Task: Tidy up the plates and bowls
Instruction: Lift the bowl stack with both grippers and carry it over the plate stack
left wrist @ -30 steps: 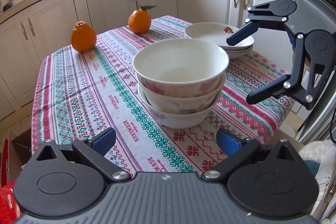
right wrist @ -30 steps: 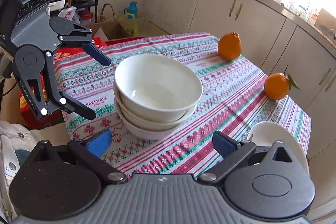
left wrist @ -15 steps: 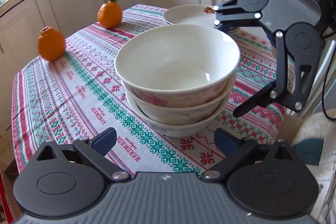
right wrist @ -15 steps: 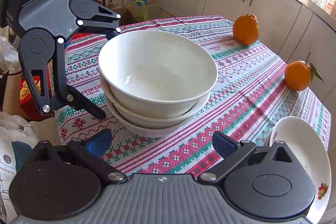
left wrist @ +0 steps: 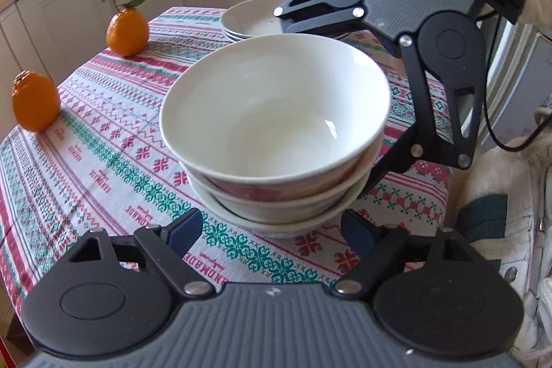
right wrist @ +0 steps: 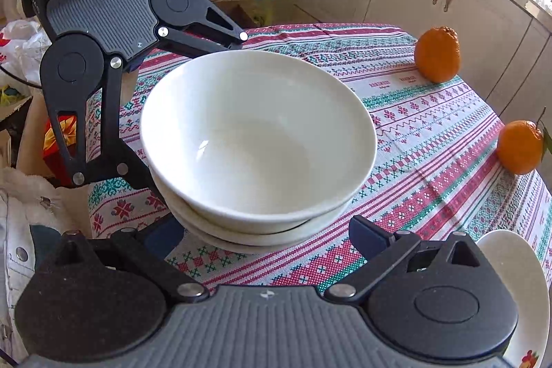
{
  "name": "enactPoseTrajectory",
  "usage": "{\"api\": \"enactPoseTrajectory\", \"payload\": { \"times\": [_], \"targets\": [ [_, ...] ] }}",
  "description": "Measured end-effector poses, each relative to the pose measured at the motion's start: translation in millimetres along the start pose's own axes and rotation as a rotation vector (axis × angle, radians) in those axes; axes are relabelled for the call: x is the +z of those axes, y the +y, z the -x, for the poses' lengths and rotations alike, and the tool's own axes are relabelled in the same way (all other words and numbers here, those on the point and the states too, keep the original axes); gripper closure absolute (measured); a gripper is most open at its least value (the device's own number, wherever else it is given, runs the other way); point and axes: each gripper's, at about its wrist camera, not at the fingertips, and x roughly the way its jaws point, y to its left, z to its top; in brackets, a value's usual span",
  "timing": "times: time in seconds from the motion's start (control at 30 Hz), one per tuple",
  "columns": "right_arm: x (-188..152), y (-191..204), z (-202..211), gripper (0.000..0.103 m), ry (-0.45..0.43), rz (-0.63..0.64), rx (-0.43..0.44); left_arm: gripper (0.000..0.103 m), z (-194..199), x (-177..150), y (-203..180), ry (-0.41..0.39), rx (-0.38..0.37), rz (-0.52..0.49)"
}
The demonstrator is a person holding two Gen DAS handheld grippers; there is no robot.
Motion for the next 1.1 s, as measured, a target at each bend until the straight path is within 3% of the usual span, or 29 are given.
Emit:
{"api": "enactPoseTrajectory", "payload": {
  "times": [0.63,1.1],
  "targets": [
    [7.3,-10.9,-4.1,0.011,0.014,0.018,0.09,0.021,-6.5,7.4,12.8,0.002,-0.078,-0.048],
    [9.3,-11.8,-5.8,0.014,0.026,0.016,0.104,0.022,-6.1,9.6,13.1,0.003,-0.083,-0.06]
  ]
}}
